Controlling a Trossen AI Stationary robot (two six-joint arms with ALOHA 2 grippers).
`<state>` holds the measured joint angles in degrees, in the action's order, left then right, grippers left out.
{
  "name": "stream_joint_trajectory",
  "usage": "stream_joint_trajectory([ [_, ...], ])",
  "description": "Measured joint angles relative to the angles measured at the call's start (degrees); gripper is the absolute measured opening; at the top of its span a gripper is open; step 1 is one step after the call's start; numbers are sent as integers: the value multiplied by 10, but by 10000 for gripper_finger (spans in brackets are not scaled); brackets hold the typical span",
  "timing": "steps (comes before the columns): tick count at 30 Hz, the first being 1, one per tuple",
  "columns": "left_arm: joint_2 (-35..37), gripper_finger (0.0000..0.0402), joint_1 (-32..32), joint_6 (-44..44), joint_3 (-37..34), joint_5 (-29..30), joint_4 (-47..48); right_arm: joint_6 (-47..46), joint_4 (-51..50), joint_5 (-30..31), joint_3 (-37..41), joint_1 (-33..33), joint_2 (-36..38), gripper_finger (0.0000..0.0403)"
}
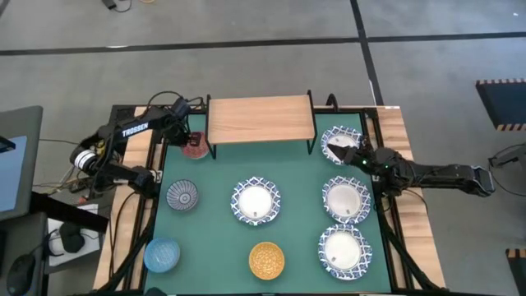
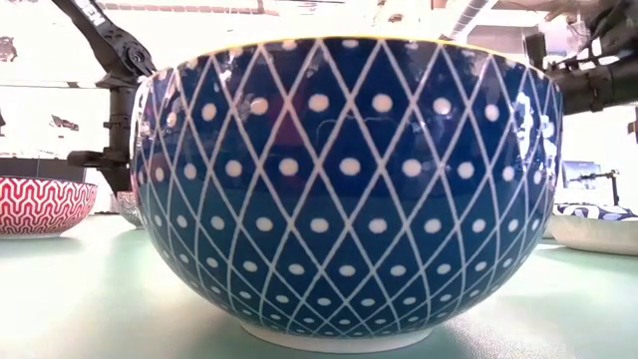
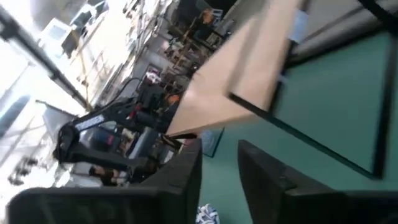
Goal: Place and stack bowls onto a shelf
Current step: Put the red bowl on the shelf
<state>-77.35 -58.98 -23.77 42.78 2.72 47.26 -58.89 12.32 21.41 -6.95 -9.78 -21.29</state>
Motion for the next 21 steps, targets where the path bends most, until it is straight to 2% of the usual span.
stream_joint_trajectory([
  [5, 57, 4, 11, 0, 31, 36, 81, 103, -25, -5, -88, 0, -64, 77],
  [10, 143, 2, 39, -22, 98, 84, 135, 207, -36, -5, -183, -1, -155, 72],
  [16, 220, 2, 89, -13, 179, 133, 151, 324, -38, -5, -295, -7, -272, 89],
  [21, 246, 1, 153, 8, 242, 178, 148, 405, -48, -5, -396, -17, -361, 129],
])
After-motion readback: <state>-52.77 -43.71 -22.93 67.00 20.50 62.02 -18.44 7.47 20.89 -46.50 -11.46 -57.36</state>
